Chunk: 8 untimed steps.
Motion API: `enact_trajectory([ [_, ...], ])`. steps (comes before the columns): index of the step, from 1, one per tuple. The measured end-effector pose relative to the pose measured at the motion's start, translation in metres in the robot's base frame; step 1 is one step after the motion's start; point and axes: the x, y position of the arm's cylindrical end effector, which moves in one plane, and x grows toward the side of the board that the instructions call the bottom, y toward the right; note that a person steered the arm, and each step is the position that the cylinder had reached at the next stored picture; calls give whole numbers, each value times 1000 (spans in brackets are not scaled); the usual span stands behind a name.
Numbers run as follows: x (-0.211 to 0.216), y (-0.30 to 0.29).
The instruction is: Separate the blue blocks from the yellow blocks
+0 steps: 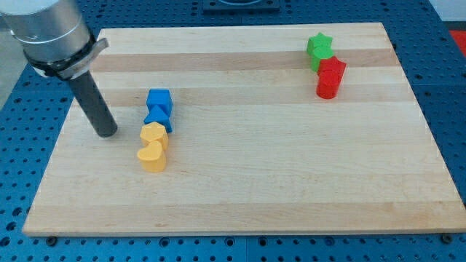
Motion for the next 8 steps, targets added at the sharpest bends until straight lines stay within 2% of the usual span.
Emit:
enact_trajectory([
  [4,1,64],
  [8,-11,82],
])
